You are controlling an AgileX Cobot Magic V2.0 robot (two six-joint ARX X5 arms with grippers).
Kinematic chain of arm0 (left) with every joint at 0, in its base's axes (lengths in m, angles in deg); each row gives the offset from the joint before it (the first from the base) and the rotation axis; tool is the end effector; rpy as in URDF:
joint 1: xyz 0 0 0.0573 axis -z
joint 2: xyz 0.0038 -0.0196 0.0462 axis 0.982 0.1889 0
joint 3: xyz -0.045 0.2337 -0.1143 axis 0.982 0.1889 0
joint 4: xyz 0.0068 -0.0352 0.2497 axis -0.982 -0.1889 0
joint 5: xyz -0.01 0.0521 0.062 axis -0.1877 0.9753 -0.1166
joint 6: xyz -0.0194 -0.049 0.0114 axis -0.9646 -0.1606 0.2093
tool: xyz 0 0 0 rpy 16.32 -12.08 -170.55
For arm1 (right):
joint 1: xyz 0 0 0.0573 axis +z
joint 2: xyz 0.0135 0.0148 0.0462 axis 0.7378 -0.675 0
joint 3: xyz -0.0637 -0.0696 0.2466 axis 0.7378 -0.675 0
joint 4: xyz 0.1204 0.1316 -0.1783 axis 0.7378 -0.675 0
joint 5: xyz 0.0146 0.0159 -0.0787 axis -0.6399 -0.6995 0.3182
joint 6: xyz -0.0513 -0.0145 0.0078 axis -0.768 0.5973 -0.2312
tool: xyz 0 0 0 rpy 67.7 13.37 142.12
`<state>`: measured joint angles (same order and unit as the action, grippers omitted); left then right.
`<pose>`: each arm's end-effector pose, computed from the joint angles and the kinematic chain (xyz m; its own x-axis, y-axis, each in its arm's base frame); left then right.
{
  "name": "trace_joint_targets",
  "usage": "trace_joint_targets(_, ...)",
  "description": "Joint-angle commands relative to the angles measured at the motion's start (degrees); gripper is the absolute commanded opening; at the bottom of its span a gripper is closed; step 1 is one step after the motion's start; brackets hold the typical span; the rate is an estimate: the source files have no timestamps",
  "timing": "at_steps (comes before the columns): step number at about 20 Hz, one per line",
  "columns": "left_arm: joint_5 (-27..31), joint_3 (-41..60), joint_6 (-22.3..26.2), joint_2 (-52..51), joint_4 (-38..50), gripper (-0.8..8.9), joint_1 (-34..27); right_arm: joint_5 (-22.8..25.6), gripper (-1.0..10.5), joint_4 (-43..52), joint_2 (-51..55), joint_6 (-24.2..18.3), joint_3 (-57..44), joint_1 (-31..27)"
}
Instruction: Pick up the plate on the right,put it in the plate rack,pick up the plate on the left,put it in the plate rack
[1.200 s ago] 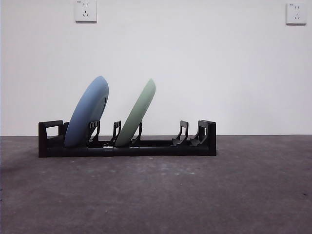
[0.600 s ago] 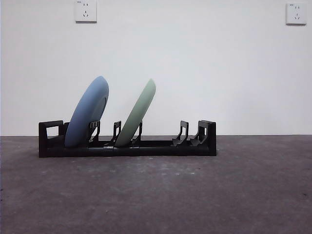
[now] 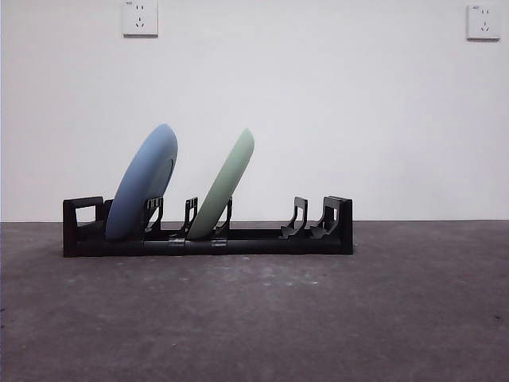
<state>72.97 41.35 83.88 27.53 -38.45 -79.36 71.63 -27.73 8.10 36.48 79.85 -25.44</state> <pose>0.0969 -0.0020 0.1508 0.9796 -0.0806 -0.1839 0.0897 0.9951 0.0419 0.1295 0.0550 0.4341 0.5864 0.3181 -0.7450 -0.4786 0.8780 -0.0018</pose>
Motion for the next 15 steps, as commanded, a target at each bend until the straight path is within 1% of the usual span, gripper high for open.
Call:
trace_joint_targets(1, 0.0, 0.5, -0.6, 0.3, 0.4, -0.04, -0.2, 0.2, 0.0, -1.3, 0.0, 0.3, -0.4, 0.0)
trace_joint_targets(6, 0.0, 0.5, -0.6, 1.5, 0.4, -0.04, -0.2, 0.6, 0.0, -1.1, 0.1, 0.3, -0.4, -0.1)
trace_joint_targets(7, 0.0, 0.5, -0.6, 1.6, 0.4, -0.04, -0.2, 2.3, 0.0, -0.2, 0.9, -1.8, -0.4, -0.6)
trace_joint_targets(8, 0.0, 0.5, -0.6, 1.9, 0.4, -0.04, -0.2, 3.9, 0.0, 2.2, 2.6, -5.3, -0.4, -2.0)
trace_joint_targets(9, 0.0, 0.5, -0.6, 1.9, 0.4, -0.04, -0.2, 3.7, 0.0, 5.2, 4.2, -7.2, -0.5, -3.5)
trace_joint_targets(10, 0.0, 0.5, -0.6, 2.0, 0.4, -0.04, -0.2, 1.6, 0.0, 9.8, 6.4, -7.3, -0.8, -5.4)
trace_joint_targets(12, 0.0, 0.5, -0.6, 2.0, 0.4, -0.04, -0.2, -7.4, 0.0, 20.4, 13.3, -6.9, -4.6, -9.8)
trace_joint_targets(13, 0.0, 0.5, -0.6, 2.0, 0.4, -0.04, -0.2, -9.7, 0.0, 24.5, 16.8, -7.3, -7.5, -12.0)
trace_joint_targets(14, 0.0, 0.5, -0.6, 2.0, 0.4, -0.04, -0.2, -9.6, 0.0, 28.9, 21.1, -7.5, -11.7, -14.4)
trace_joint_targets(15, 0.0, 0.5, -0.6, 2.0, 0.4, -0.04, -0.2, -8.5, 0.0, 32.1, 24.4, -7.9, -15.8, -16.2)
